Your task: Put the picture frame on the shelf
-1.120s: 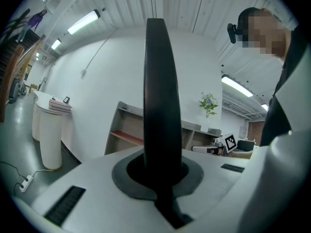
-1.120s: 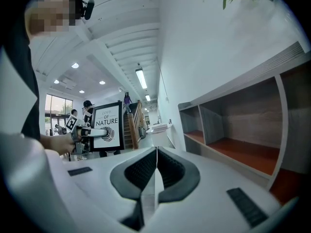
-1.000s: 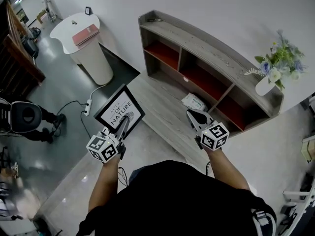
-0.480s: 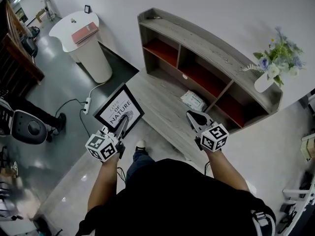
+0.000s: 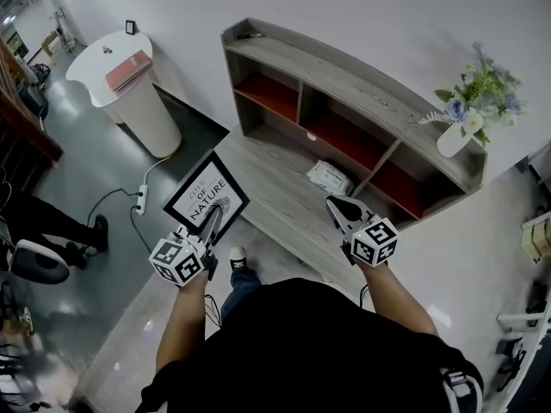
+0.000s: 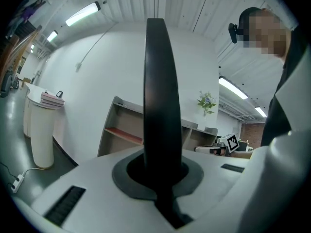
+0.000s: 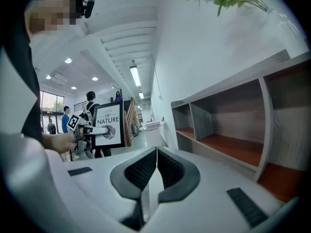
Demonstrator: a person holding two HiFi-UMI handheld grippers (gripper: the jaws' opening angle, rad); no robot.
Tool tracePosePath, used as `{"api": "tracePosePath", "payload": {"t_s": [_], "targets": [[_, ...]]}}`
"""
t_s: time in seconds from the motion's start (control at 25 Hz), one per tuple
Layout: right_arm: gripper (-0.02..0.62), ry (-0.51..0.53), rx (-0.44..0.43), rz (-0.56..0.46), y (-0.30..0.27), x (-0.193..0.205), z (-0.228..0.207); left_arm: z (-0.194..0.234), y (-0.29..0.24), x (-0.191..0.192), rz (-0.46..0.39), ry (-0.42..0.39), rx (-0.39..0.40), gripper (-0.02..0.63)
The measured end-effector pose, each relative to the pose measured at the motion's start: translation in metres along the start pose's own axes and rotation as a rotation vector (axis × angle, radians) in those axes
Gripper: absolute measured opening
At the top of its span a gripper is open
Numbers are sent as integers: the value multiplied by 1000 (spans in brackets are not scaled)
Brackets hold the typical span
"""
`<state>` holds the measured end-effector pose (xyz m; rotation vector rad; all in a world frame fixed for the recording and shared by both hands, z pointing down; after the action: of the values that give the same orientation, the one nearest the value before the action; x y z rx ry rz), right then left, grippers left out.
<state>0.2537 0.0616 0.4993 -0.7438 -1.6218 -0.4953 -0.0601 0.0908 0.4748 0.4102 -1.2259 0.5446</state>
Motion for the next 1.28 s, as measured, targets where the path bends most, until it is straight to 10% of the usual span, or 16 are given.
{"api": "tracePosePath", "payload": {"t_s": [1.28], "targets": [[15, -9, 66, 24, -119, -14, -28, 124, -75, -23, 45, 38, 86, 28]]}}
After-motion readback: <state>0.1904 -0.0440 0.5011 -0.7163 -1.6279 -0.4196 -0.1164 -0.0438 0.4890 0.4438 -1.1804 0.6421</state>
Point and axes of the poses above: the fingertips, and each gripper's own axes: y backward along the fingers, z to its left, x out of its underside, the point moved 4 cm from there along y, backward along the fingers, and after that the axes turned 7 degrees about -z, right-handed, at the moved point
